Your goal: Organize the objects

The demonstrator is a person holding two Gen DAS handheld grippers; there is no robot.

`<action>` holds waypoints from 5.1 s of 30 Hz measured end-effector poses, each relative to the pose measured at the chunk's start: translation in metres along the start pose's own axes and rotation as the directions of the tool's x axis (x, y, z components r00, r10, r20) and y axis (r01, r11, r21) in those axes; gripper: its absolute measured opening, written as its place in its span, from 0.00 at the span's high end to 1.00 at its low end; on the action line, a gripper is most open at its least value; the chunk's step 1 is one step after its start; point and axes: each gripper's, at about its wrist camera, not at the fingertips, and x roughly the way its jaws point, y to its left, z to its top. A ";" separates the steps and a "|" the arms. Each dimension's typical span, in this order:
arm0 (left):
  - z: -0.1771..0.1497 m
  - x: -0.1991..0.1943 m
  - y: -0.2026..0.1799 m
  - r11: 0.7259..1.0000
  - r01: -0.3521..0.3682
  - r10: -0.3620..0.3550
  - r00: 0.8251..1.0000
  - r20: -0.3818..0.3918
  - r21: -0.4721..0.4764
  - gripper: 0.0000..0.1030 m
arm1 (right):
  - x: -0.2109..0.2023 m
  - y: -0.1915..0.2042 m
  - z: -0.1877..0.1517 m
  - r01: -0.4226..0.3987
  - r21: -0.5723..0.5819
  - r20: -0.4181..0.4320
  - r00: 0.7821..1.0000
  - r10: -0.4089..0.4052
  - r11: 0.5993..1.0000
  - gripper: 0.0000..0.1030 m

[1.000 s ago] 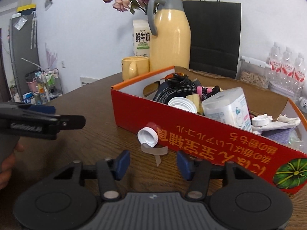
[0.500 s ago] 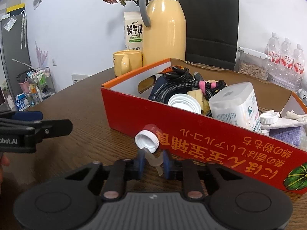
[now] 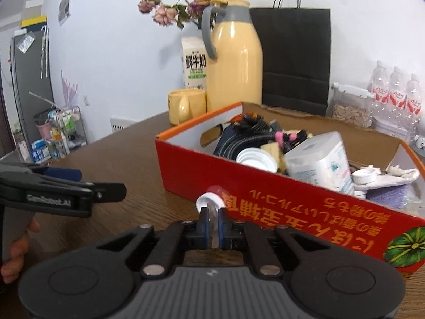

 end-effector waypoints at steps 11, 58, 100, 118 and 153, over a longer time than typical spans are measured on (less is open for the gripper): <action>0.002 0.010 -0.059 0.998 0.034 -0.032 0.999 -0.022 0.054 0.00 | -0.034 -0.034 -0.008 0.065 0.047 0.075 0.995 -0.068 0.997 0.94; 0.022 -0.008 -0.121 0.990 0.101 -0.109 0.991 0.076 0.103 0.71 | -0.079 -0.066 -0.015 0.144 0.053 0.197 0.969 -0.151 0.988 0.94; 0.101 0.056 -0.140 0.986 0.128 -0.148 0.967 0.206 0.108 0.00 | -0.007 -0.152 0.043 0.290 0.218 0.154 0.933 -0.326 0.932 0.00; 0.097 0.010 -0.135 0.985 0.105 -0.140 0.949 0.282 0.134 0.00 | -0.045 -0.131 0.051 0.290 0.180 0.197 0.926 -0.323 0.940 0.00; -0.003 -0.099 -0.083 0.986 0.114 -0.122 0.991 0.058 0.124 0.00 | -0.144 -0.044 -0.025 0.254 0.223 0.029 0.963 -0.267 0.941 0.00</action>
